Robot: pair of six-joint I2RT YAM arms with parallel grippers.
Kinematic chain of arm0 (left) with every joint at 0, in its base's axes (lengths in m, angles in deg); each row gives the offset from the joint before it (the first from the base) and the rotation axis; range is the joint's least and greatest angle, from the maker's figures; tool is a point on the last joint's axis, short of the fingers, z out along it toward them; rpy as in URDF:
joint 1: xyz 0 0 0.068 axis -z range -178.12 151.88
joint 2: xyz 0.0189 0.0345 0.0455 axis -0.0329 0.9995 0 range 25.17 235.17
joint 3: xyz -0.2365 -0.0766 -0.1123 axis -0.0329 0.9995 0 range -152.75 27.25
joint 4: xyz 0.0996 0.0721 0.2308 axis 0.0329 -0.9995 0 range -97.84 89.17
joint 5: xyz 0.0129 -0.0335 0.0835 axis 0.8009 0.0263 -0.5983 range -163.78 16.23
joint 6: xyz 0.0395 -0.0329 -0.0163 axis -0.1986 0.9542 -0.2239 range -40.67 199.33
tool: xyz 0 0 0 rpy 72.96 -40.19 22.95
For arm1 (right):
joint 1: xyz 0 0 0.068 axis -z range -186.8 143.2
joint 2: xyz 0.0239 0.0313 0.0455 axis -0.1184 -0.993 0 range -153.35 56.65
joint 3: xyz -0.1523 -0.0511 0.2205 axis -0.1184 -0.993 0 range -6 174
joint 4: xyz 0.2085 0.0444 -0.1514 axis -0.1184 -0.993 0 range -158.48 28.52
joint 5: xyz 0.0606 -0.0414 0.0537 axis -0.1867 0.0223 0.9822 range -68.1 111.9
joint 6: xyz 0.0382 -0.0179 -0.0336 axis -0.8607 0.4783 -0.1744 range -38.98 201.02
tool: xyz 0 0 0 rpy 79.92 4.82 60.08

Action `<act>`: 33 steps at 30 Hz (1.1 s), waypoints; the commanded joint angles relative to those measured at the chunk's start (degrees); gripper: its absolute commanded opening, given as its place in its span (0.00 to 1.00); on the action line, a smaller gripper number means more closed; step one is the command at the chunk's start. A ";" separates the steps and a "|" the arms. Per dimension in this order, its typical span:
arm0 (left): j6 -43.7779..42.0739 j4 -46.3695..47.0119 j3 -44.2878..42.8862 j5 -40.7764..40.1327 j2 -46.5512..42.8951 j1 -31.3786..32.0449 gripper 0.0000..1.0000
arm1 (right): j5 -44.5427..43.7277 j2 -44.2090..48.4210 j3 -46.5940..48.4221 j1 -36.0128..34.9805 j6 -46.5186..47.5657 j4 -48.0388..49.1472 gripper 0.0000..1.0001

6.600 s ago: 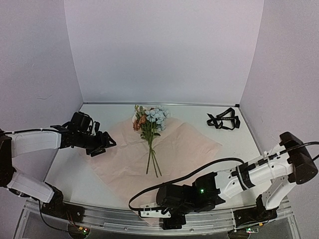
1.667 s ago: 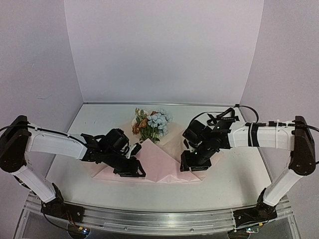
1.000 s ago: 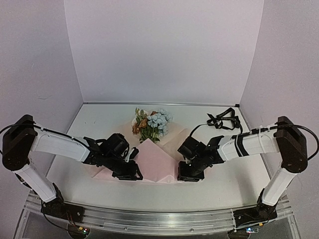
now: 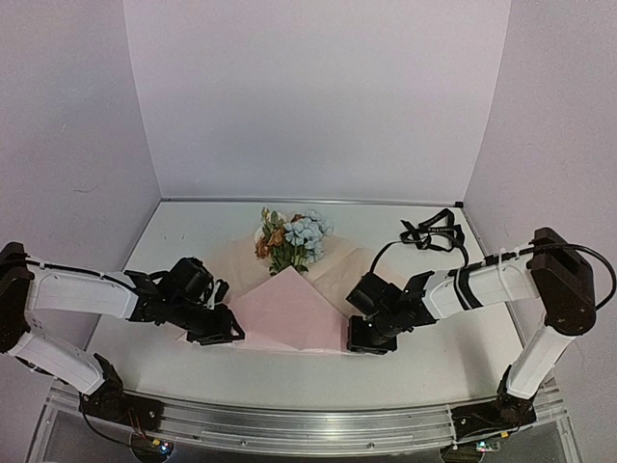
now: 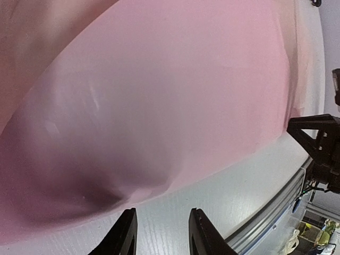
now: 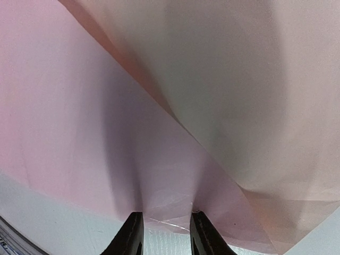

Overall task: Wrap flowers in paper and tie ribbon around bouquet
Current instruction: Press the fold line of the 1/4-folded wrapping paper.

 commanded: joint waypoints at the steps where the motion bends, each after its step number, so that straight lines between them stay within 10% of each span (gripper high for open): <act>1: 0.99 0.87 -2.50 1.75 -2.07 -0.30 0.35 | -1.56 -1.10 -1.65 -0.02 -0.54 -1.44 0.30; 13: 4.90 4.91 5.06 0.68 3.55 -4.19 0.30 | -2.98 -0.16 -3.19 -0.04 -1.39 -1.44 0.30; 33: 11.36 -13.77 7.90 -18.16 -7.73 -10.48 0.34 | -5.61 3.44 -6.94 0.60 -1.88 -1.62 0.31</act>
